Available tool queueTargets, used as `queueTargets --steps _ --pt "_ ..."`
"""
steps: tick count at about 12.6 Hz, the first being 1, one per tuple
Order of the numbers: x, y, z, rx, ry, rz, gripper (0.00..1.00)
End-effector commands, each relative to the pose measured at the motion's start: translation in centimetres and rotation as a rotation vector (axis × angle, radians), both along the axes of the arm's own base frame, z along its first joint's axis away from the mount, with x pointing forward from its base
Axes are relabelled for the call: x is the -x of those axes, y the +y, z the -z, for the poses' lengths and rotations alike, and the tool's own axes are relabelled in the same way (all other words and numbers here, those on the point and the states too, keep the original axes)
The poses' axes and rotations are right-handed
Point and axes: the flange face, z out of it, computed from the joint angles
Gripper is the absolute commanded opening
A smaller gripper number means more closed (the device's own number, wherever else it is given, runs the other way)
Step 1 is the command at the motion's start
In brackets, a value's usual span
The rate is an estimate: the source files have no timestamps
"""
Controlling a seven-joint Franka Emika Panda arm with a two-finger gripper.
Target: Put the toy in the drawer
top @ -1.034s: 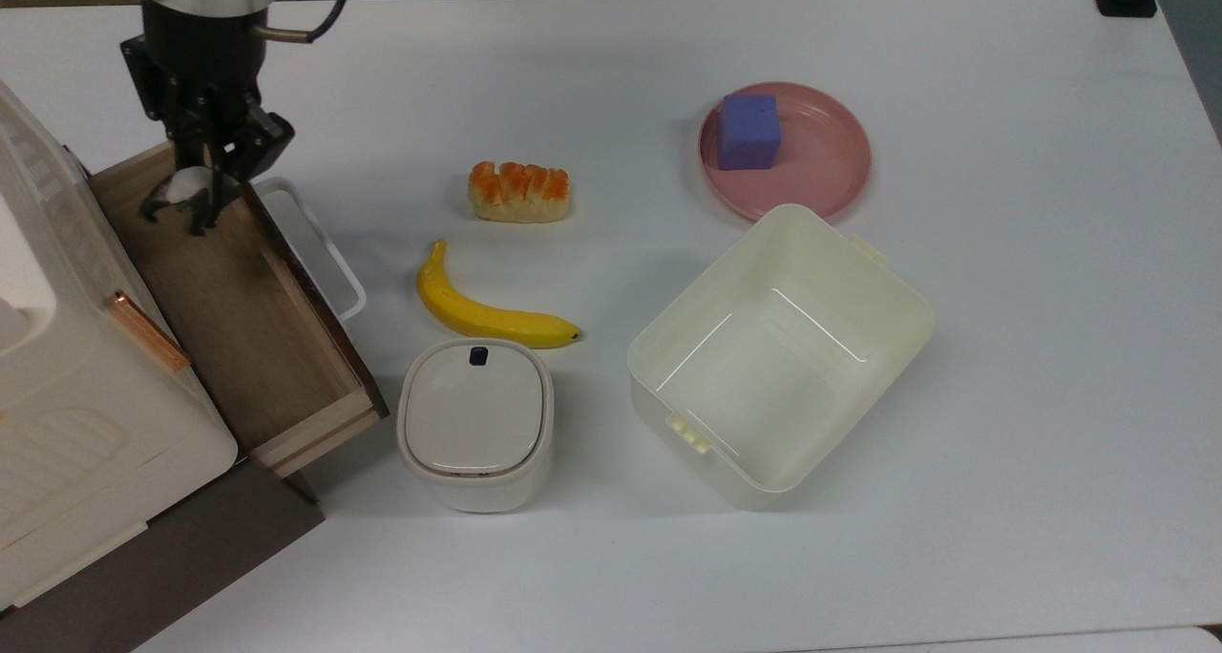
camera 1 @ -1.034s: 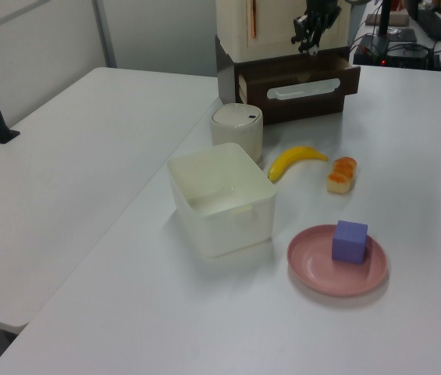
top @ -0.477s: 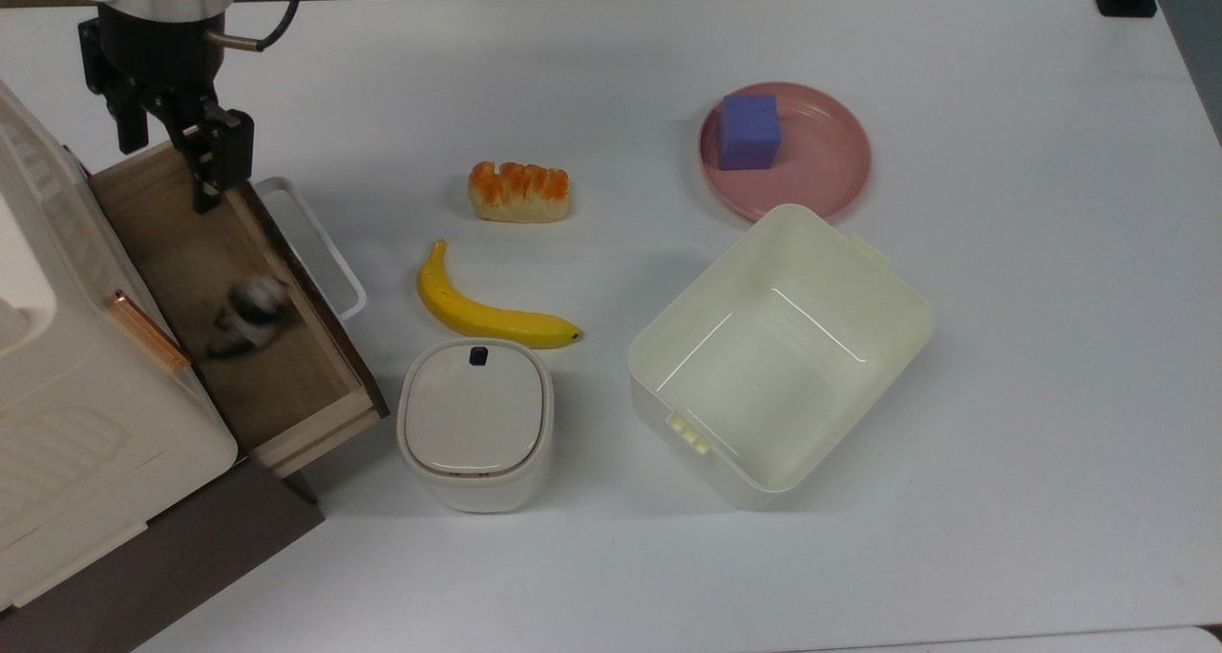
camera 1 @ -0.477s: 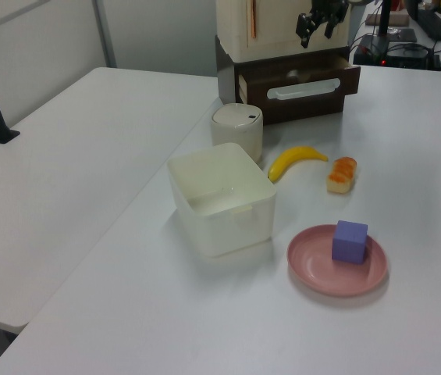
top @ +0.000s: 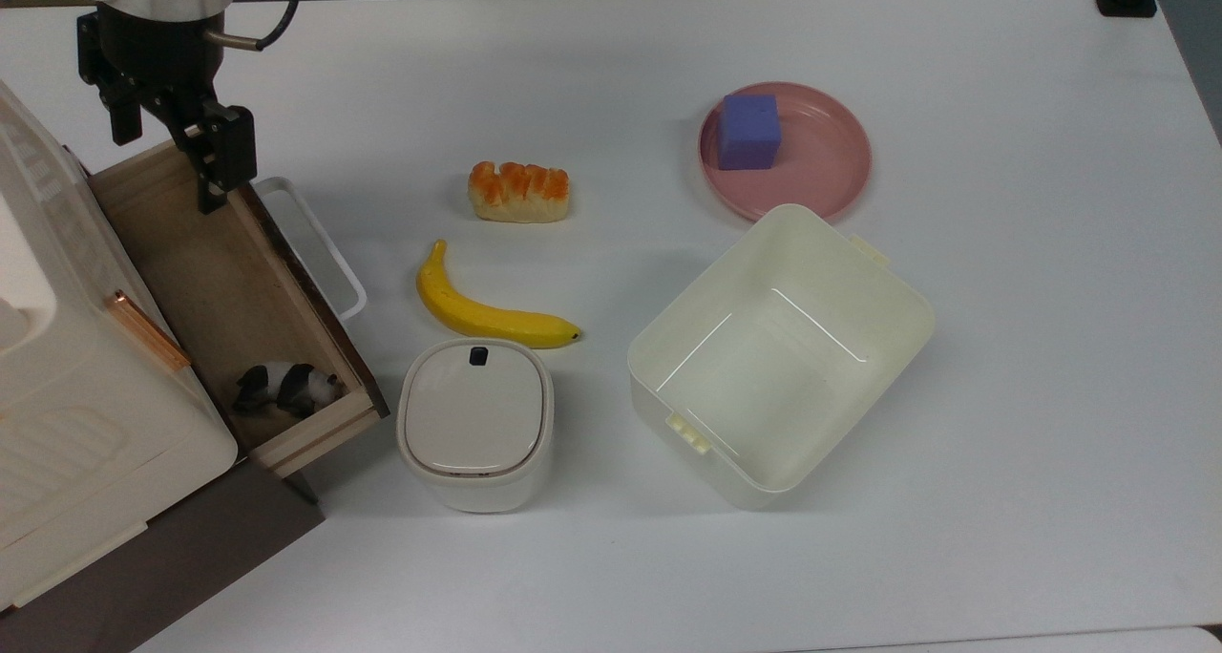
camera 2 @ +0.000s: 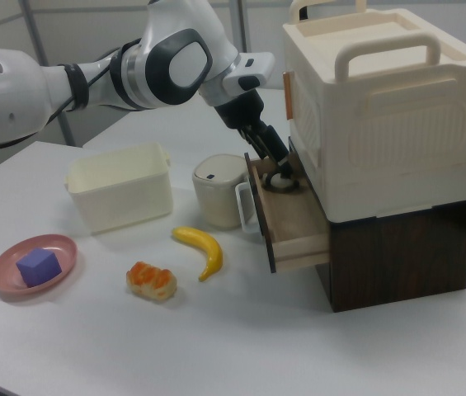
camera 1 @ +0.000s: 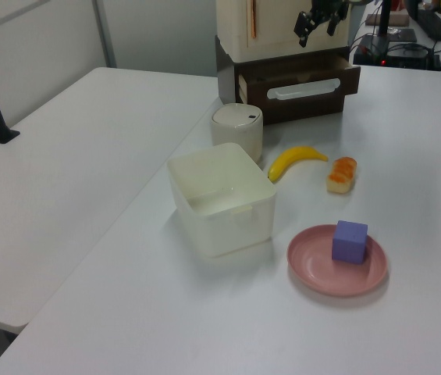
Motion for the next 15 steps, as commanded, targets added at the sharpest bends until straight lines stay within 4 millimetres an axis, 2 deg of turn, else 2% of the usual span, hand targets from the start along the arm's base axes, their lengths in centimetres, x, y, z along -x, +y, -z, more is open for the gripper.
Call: queueTargets --steps 1,2,5,6,8,9,11,15 --pt "1.1 0.4 -1.6 -0.013 0.008 0.021 1.00" --pt "2.4 0.6 -1.5 -0.067 0.074 0.049 1.00" --pt "6.1 1.9 -7.0 -0.276 0.065 -0.022 1.00" --pt "7.0 2.9 -8.3 -0.294 0.068 -0.024 1.00" --pt "8.7 5.2 -9.8 -0.357 0.108 -0.046 1.00" --pt "9.2 6.7 -10.6 -0.378 0.108 -0.059 1.00" --pt "9.3 8.0 -11.6 -0.380 0.090 -0.055 1.00" --pt "9.5 8.0 -12.5 -0.355 0.063 -0.104 1.00"
